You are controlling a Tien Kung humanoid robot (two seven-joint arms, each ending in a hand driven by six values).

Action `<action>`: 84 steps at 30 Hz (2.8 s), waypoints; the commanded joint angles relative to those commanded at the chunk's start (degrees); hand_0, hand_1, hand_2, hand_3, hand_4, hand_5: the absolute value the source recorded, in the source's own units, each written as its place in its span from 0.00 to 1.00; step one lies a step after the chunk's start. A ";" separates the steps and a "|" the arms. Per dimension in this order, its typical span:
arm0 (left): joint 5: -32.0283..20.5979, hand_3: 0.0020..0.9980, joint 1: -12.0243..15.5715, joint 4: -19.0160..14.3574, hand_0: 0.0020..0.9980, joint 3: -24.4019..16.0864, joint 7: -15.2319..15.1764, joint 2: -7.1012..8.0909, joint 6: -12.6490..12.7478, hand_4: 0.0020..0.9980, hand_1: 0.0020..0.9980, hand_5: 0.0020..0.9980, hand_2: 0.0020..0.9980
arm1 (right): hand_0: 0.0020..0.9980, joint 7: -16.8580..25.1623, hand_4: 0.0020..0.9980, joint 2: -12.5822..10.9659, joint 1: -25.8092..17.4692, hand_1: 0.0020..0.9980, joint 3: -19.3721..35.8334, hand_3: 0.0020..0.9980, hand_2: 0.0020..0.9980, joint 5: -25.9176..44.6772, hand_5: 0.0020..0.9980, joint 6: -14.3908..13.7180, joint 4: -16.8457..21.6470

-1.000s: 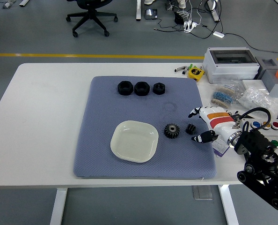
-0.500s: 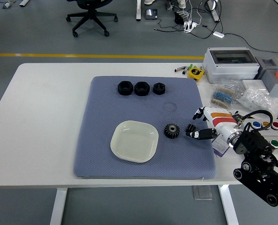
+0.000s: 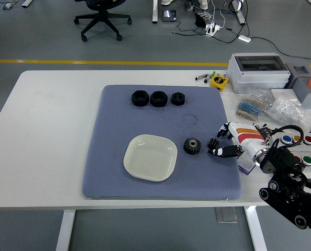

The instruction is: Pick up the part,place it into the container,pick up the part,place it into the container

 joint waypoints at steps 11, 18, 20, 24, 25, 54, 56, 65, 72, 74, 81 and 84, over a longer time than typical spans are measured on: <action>1.96 0.63 -0.19 0.00 0.54 -1.45 0.52 -0.27 -0.12 0.66 0.57 0.64 0.59 | 0.33 1.19 0.95 1.53 -0.14 0.42 -1.25 0.55 0.53 2.89 0.66 -3.55 -1.90; 1.94 0.63 -0.25 0.00 0.54 -1.31 0.47 -0.22 -0.29 0.66 0.57 0.64 0.59 | 0.28 1.79 0.90 1.56 -0.24 0.36 -2.03 0.53 0.48 3.54 0.70 -5.60 -2.30; 1.96 0.63 -0.24 0.00 0.54 -1.35 0.48 -0.24 -0.27 0.66 0.57 0.64 0.59 | 0.28 2.04 0.90 1.54 -0.26 0.36 -2.12 0.53 0.48 3.31 0.70 -4.95 -2.49; 1.62 0.63 -0.23 0.00 0.54 -1.05 0.43 -0.25 -0.27 0.66 0.57 0.64 0.59 | 0.24 2.16 0.86 1.48 -0.49 0.30 -2.21 0.50 0.44 2.32 0.67 -3.49 -2.92; 1.62 0.63 -0.23 0.00 0.54 -1.10 0.43 -0.26 -0.26 0.66 0.57 0.64 0.59 | 0.24 2.19 0.86 1.46 -0.55 0.30 -2.28 0.50 0.44 2.28 0.67 -3.25 -3.01; 2.14 0.63 -0.07 0.00 0.54 -1.07 0.62 -0.30 -0.43 0.66 0.57 0.64 0.59 | 0.11 4.87 0.58 1.37 -0.49 0.08 -3.09 0.26 0.18 4.92 0.20 -2.37 -3.64; 2.17 0.63 -0.04 0.00 0.54 -1.07 0.61 -0.29 -0.44 0.66 0.57 0.64 0.59 | 0.11 5.03 0.58 1.25 -0.53 0.08 -2.96 0.26 0.18 5.27 0.20 -2.80 -3.40; 2.90 0.63 0.11 -0.02 0.54 -1.46 0.70 -0.18 -0.60 0.66 0.57 0.65 0.59 | 0.03 6.18 0.56 0.81 -0.37 0.03 -2.12 0.24 0.11 5.54 0.17 -5.02 -1.51; 2.99 0.63 -0.02 -0.04 0.54 -1.39 0.66 -0.08 -0.76 0.66 0.57 0.65 0.59 | 0.03 6.23 0.56 0.51 -0.18 0.03 -1.33 0.23 0.11 4.07 0.18 -6.14 0.78; 2.86 0.63 -0.07 -0.03 0.54 -1.31 0.61 -0.07 -0.76 0.66 0.57 0.65 0.59 | 0.03 5.94 0.56 0.38 -0.12 0.03 -1.20 0.23 0.11 3.07 0.18 -6.65 2.14; 2.62 0.63 -0.31 -0.01 0.54 -1.07 0.54 0.02 -0.75 0.66 0.57 0.65 0.59 | 0.03 4.37 0.56 0.07 0.28 0.03 -1.89 0.23 0.11 -0.89 0.17 -7.76 8.33; 2.66 0.63 -0.32 -0.01 0.54 -1.06 0.56 0.06 -0.77 0.66 0.57 0.65 0.59 | 0.04 3.56 0.56 0.33 0.48 0.03 -2.65 0.23 0.11 -2.53 0.17 -6.80 11.03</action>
